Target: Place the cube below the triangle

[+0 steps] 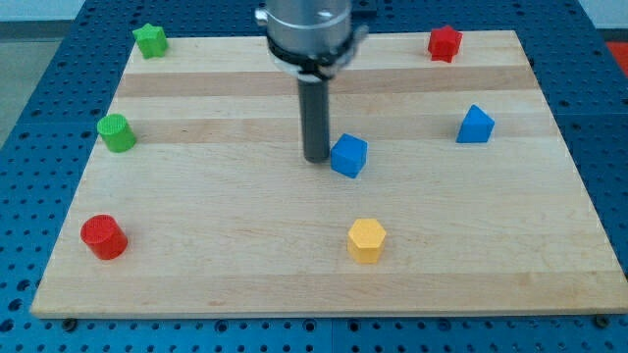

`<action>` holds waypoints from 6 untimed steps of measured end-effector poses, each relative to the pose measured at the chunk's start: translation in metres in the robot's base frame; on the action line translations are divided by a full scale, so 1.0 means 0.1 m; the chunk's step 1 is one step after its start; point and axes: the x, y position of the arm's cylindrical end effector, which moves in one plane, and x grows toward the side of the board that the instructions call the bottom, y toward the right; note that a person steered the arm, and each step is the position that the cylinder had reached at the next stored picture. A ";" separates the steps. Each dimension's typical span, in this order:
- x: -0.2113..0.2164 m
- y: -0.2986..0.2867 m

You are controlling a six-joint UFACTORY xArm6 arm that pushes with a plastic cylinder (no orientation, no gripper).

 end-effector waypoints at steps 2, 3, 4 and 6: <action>0.46 0.39; 0.29 -0.22; 0.00 -0.40; -0.01 0.46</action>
